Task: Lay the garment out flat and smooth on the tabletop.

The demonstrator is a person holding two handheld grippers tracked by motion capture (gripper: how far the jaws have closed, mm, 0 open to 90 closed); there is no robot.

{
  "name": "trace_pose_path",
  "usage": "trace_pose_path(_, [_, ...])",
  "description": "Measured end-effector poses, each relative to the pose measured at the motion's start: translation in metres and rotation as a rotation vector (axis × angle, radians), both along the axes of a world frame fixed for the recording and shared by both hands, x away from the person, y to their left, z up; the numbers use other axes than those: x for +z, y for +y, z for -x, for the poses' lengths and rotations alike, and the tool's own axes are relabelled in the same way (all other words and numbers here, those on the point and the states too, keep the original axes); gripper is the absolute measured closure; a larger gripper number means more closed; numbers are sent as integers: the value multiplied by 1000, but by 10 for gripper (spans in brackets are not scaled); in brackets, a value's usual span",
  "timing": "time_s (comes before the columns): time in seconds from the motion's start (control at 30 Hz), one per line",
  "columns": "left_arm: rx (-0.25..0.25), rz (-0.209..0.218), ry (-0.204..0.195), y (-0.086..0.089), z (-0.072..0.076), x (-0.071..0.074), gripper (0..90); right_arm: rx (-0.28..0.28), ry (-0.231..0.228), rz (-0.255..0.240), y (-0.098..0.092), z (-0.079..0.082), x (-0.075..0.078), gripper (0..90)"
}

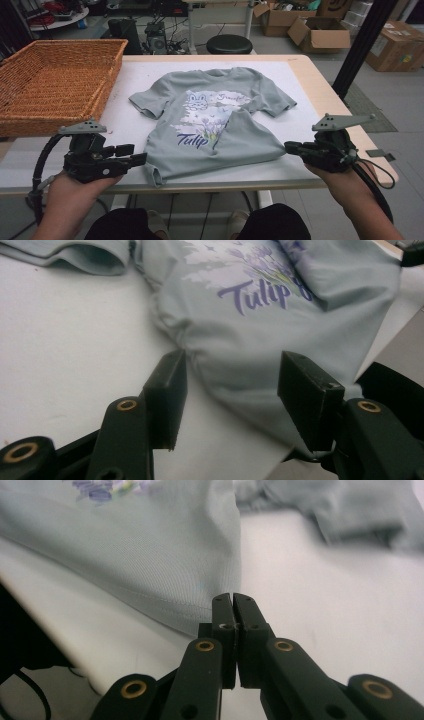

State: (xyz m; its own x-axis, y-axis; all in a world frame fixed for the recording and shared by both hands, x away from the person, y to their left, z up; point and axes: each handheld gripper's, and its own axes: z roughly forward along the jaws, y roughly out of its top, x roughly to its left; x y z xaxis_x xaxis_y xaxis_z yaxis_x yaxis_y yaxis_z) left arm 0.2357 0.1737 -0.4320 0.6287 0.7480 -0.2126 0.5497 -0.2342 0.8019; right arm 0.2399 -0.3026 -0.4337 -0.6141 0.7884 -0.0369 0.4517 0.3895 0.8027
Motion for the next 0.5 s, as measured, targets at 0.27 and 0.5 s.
trace_pose_path(0.27, [15,11,12,-18,25,-5,440,-41,1,-51,-22,41,-15,840])
trace_pose_path(0.5, [31,47,5,-26,31,1,440,-31,-38,-86,-25,33,-6,777])
